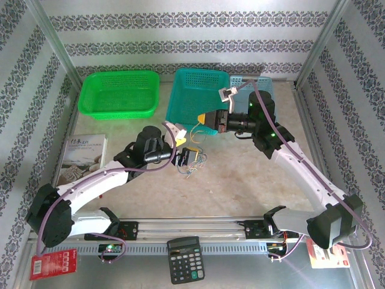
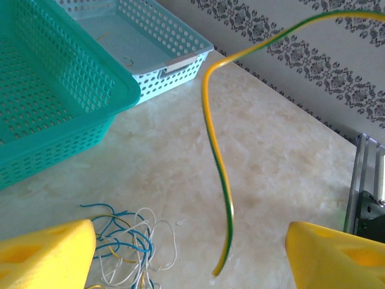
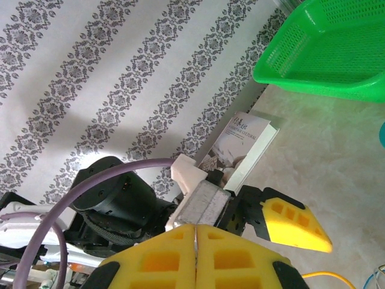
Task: Untangle the cables
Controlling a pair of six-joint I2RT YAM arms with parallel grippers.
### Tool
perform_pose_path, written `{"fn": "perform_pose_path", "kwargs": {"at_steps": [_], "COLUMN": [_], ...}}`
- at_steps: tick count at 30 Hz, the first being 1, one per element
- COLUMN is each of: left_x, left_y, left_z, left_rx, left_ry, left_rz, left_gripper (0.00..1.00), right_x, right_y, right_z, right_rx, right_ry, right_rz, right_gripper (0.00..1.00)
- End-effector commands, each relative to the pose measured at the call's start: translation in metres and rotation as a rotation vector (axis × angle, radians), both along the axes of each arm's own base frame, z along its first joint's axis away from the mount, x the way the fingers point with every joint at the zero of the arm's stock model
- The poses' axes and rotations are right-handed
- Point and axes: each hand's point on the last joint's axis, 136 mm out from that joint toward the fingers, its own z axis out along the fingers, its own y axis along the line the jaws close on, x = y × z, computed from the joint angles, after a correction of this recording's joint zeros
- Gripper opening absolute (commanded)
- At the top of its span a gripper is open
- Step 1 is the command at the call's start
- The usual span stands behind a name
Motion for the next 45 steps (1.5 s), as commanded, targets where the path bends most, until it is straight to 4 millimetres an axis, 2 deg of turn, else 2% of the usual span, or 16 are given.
{"fn": "perform_pose_path", "kwargs": {"at_steps": [1,7,17,23,29,30,33,37,42,45], "left_x": [0.005,0.010,0.010,0.009,0.009,0.009,0.007,0.002,-0.003,-0.005], "left_y": [-0.003,-0.002,0.001,-0.002,-0.006,-0.006,-0.004,-0.001,0.001,0.000], "left_z": [0.017,0.023,0.033,0.035,0.028,0.027,0.019,0.010,0.006,0.010], "left_rx": [-0.026,-0.047,-0.094,-0.126,-0.135,-0.137,-0.140,-0.162,-0.224,-0.265], "left_ry": [-0.041,-0.055,-0.067,-0.056,-0.021,-0.015,0.004,0.033,0.066,0.071], "left_rz": [-0.024,-0.014,-0.022,-0.043,-0.056,-0.053,-0.045,-0.031,-0.024,-0.027], "left_gripper": [0.82,0.80,0.63,0.41,0.03,0.00,0.00,0.00,0.00,0.00], "right_x": [-0.010,-0.015,-0.017,-0.016,-0.008,-0.004,0.009,0.038,0.080,0.093], "right_y": [0.005,0.012,0.016,0.016,0.008,0.004,-0.011,-0.044,-0.094,-0.109], "right_z": [0.005,-0.001,-0.011,-0.012,-0.005,-0.003,0.003,0.006,-0.014,-0.026], "right_rx": [0.007,-0.002,-0.016,-0.019,-0.014,-0.011,-0.004,-0.001,-0.037,-0.060], "right_ry": [-0.022,-0.014,-0.002,-0.001,-0.020,-0.024,-0.033,-0.036,-0.010,0.000], "right_rz": [0.043,0.062,0.067,0.062,0.020,0.000,-0.070,-0.231,-0.483,-0.555], "right_gripper": [0.00,0.00,0.00,0.00,0.00,0.00,0.00,0.00,0.00,0.00]}}
